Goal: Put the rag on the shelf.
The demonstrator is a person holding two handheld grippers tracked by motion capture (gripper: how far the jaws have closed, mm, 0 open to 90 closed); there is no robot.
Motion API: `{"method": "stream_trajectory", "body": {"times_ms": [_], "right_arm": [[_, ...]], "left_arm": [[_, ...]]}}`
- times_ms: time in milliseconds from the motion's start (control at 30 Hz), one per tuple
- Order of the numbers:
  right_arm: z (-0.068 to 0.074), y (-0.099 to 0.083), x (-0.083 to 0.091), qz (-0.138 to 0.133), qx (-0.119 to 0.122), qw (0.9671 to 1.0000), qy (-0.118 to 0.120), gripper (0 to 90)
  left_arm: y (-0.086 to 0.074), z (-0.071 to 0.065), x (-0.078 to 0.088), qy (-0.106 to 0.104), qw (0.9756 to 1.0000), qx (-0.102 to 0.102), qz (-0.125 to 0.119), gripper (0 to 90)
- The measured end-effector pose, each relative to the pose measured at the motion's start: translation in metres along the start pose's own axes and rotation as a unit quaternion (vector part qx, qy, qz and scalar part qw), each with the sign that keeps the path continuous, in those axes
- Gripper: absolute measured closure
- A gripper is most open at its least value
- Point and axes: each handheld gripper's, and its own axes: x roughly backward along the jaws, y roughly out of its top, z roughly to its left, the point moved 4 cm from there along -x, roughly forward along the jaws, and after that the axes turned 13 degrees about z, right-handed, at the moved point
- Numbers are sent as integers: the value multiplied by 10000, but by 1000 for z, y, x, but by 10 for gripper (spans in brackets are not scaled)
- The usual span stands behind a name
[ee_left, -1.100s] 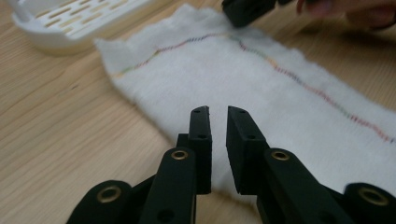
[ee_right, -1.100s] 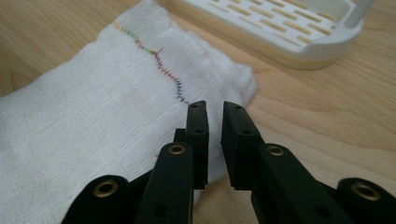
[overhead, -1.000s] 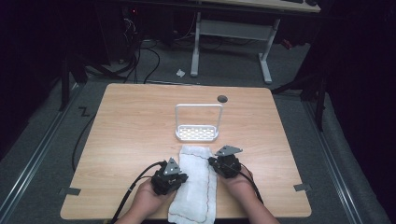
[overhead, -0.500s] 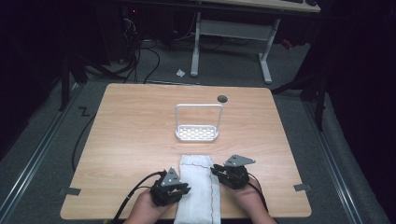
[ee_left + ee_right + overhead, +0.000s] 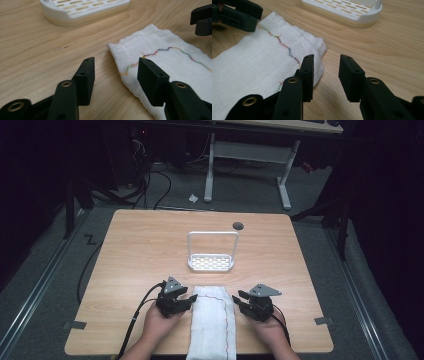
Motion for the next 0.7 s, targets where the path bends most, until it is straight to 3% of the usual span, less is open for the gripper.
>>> {"method": "stream_trajectory", "body": {"times_ms": [167,300,467,533,700], "right_arm": [[-3,-1,-1,-8,-87,10000,35,629],[-3,0,-4,21,-61,10000,74,620],[3,1,-11,102,-14,9997,217,621],[4,5,-16,88,-110,9993,353,646],[4,20,-33,197,-223,9988,382,653]], "left_arm": [[8,1,-6,-160,9997,163,-68,481],[8,2,-8,-243,9993,274,19,524],[9,-1,-9,-270,9994,209,-6,582],[9,-2,-10,-311,9994,175,-19,613],[9,-5,-12,-363,9991,-15,210,636]]}}
